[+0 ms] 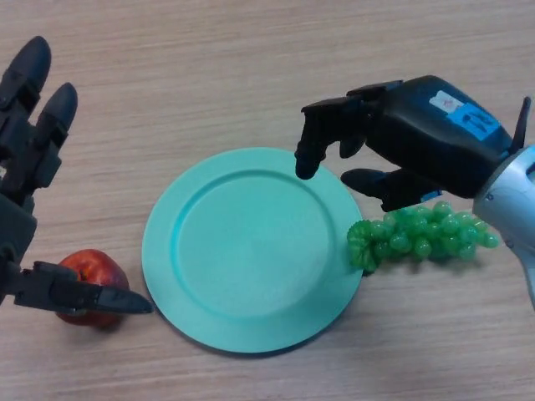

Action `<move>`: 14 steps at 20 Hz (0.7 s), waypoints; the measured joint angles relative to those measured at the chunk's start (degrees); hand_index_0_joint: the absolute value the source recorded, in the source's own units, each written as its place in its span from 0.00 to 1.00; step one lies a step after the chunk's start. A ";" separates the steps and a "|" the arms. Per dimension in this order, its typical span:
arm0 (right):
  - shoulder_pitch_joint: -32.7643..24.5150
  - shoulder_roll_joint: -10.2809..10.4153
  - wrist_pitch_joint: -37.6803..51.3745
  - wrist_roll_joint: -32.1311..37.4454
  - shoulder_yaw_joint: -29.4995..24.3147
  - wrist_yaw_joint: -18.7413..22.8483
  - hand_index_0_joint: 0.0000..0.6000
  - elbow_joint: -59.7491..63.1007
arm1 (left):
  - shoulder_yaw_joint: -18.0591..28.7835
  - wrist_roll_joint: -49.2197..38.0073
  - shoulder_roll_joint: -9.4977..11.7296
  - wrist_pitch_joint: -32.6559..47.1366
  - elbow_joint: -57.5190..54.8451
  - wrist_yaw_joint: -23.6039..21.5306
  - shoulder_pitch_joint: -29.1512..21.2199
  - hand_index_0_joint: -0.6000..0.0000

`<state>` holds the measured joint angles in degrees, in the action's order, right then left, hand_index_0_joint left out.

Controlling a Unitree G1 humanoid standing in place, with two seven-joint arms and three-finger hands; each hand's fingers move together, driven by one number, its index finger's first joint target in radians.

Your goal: Pick up the green grapes and place it on the plate

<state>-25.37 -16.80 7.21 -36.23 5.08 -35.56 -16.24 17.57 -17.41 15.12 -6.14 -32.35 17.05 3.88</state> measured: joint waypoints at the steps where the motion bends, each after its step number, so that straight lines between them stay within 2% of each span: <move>1: 1.74 1.37 -6.72 0.27 -0.53 -1.98 0.83 -4.52 | 0.67 -0.01 0.01 0.00 0.00 0.01 0.06 1.00; 2: 2.21 2.68 -8.56 0.58 -1.01 -1.99 0.66 -4.99 | 1.61 -0.01 0.01 -0.01 0.02 0.01 0.01 1.00; 3: 2.44 2.60 -10.43 0.78 -1.06 -1.99 0.42 -5.24 | 1.73 -0.02 0.04 -0.01 0.01 0.01 -0.15 1.00; 4: 2.65 2.61 -13.58 2.64 -1.21 -1.97 0.25 -6.65 | 1.70 -0.02 0.04 -0.01 0.03 0.01 -0.15 1.00; 5: 3.42 2.76 -19.12 8.96 -1.99 -0.60 0.01 -10.55 | 1.72 -0.02 0.05 0.02 0.49 0.02 -0.17 1.00; 7: 4.91 3.46 -28.87 25.79 -4.36 8.90 0.00 -18.36 | 1.93 0.03 0.06 0.02 2.11 0.03 -0.05 1.00; 8: 5.73 3.19 -29.05 28.73 -5.69 10.96 0.00 -19.33 | 1.92 0.03 0.06 0.02 2.11 0.03 0.00 1.00; 9: 7.37 2.02 -29.40 30.83 -6.85 12.81 0.00 -19.25 | 1.96 0.07 0.06 0.03 2.08 0.03 0.05 1.00; 11: 9.91 0.64 -29.49 32.24 -7.49 13.74 0.00 -17.26 | 1.95 0.21 0.06 0.03 2.07 0.03 0.19 1.00; 14: 11.44 -0.18 -28.22 33.63 -7.63 15.15 0.00 -13.09 | 1.93 0.50 0.01 0.05 2.07 0.05 0.42 1.00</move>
<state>-13.93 -16.98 -21.00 -2.60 -2.54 -20.41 -29.34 19.49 -16.91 15.13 -6.08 -30.28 17.10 4.30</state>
